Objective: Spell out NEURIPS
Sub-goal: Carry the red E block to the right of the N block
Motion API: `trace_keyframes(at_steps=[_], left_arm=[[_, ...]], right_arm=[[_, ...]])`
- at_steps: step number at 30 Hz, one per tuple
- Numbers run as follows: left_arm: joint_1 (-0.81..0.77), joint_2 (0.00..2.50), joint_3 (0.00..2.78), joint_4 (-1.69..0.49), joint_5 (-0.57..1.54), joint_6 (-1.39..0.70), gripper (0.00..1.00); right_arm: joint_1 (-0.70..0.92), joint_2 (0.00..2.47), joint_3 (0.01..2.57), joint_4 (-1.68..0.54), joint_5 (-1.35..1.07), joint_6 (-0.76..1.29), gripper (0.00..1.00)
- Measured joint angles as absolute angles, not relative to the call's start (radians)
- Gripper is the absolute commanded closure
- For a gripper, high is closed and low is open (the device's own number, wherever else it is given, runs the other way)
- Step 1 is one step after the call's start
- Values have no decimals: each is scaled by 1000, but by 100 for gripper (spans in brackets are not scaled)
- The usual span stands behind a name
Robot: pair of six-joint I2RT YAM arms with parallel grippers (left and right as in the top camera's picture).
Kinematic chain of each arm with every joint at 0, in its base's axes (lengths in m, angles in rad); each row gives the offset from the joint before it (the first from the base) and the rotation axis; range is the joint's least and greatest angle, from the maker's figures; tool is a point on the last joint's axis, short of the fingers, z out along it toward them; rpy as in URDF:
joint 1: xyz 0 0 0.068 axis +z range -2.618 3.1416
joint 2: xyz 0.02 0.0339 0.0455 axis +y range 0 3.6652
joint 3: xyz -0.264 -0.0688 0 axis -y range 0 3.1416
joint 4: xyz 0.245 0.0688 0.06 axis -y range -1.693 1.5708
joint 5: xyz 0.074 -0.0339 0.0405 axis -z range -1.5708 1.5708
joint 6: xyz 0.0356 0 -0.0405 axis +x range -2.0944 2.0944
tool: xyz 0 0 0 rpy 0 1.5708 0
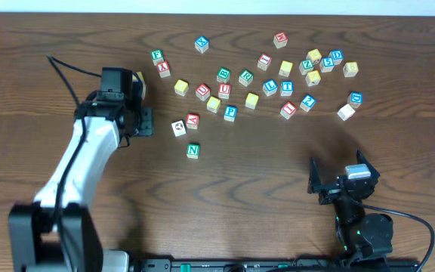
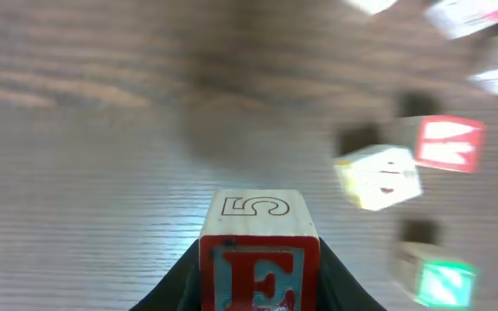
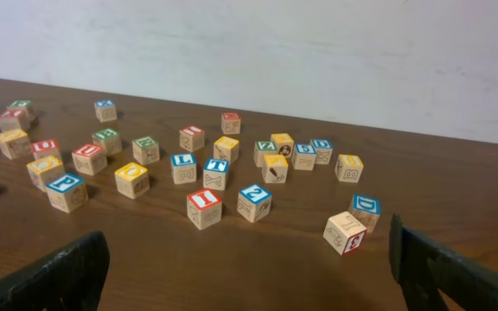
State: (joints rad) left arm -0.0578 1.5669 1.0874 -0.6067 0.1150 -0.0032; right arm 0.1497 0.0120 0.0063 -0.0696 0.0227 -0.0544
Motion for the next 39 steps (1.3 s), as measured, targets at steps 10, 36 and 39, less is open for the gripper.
trace_keyframes(at_steps=[10, 36, 39], left_arm=[[-257, 1423, 1087, -648, 263, -158, 92], [-770, 1774, 1087, -567, -152, -482, 92], [-770, 1780, 1088, -566, -160, -507, 92]], right_arm=[[150, 12, 6, -70, 23, -54, 1], [150, 12, 6, -70, 23, -54, 1], [150, 12, 6, -70, 23, -54, 1]])
